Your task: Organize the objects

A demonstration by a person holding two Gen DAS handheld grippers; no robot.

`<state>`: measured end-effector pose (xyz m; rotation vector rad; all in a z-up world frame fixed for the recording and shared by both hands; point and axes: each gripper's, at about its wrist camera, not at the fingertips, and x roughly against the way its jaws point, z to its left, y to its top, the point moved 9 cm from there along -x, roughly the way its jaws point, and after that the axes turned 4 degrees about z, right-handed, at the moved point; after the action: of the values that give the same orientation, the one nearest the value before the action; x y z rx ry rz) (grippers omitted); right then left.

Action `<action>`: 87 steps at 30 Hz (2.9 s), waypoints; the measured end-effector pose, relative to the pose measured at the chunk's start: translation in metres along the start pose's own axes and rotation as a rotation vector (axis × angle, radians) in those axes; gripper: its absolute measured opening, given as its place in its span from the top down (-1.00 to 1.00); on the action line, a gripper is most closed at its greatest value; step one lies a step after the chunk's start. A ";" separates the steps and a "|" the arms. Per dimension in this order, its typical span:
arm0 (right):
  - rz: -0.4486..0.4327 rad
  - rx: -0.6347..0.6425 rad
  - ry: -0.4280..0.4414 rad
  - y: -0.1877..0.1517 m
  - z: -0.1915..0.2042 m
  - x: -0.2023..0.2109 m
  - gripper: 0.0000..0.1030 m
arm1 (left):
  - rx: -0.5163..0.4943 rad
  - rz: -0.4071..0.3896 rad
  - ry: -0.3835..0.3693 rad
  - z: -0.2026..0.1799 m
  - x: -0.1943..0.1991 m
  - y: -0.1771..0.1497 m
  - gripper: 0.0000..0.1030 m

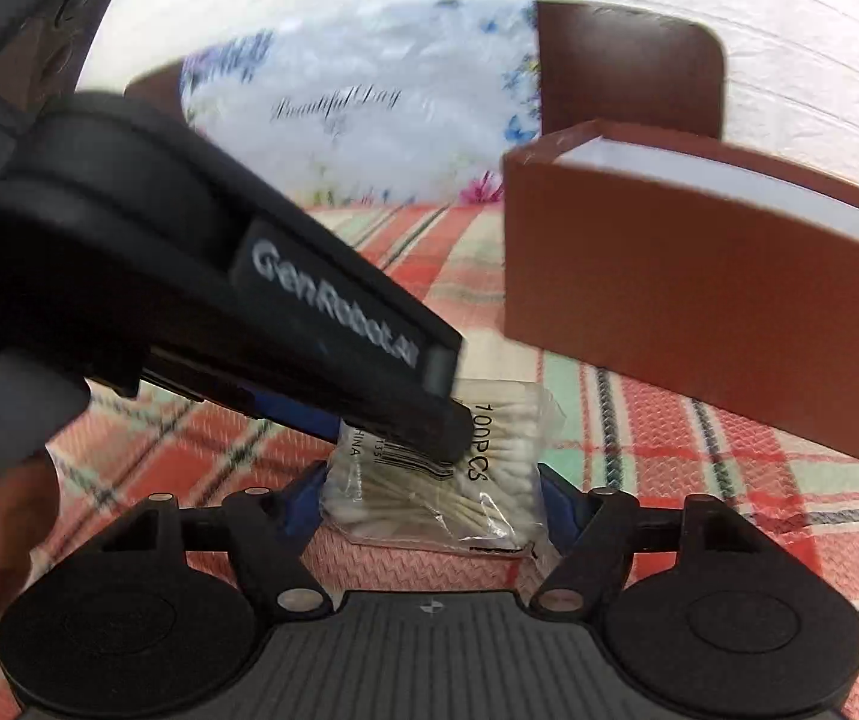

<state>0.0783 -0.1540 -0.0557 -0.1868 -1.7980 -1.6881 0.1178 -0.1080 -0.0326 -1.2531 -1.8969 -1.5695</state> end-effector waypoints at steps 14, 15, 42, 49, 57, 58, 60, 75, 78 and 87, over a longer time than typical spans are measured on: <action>-0.285 -0.101 -0.181 0.117 -0.106 -0.018 -0.37 | -0.258 -0.275 -0.012 -0.089 -0.007 0.140 0.17; -0.258 -0.100 -0.190 0.119 -0.113 -0.030 -0.46 | -0.263 -0.275 0.024 -0.088 -0.016 0.143 0.07; -0.253 -0.285 -0.326 0.013 -0.095 0.074 -0.87 | -0.271 -0.220 0.301 -0.052 0.028 0.065 -0.28; -0.236 -0.328 -0.313 0.007 -0.093 0.089 -0.87 | -0.270 -0.203 0.315 -0.041 0.042 0.035 -0.34; -0.214 -0.456 -0.252 0.001 -0.096 0.116 -0.86 | -0.252 -0.225 0.322 -0.030 0.065 0.011 -0.53; -0.229 -0.465 -0.252 0.005 -0.096 0.122 -0.87 | -0.248 -0.229 0.319 -0.028 0.068 0.009 -0.57; -0.257 -0.485 -0.251 0.010 -0.094 0.135 -0.89 | -0.243 -0.255 0.321 -0.028 0.076 0.006 -0.65; -0.311 -0.524 -0.278 0.000 -0.057 0.185 -0.97 | -0.276 -0.351 0.323 -0.039 0.128 -0.031 -1.00; -0.344 -0.502 -0.287 -0.001 -0.051 0.201 -0.97 | -0.264 -0.353 0.344 -0.037 0.137 -0.042 -1.00; -0.425 -0.455 -0.315 -0.009 -0.032 0.246 -0.97 | -0.241 -0.332 0.363 -0.042 0.160 -0.070 -1.00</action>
<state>-0.1058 -0.2653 0.0689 -0.2942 -1.7252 -2.4822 -0.0344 -0.0832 0.0598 -0.6888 -1.7788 -2.0831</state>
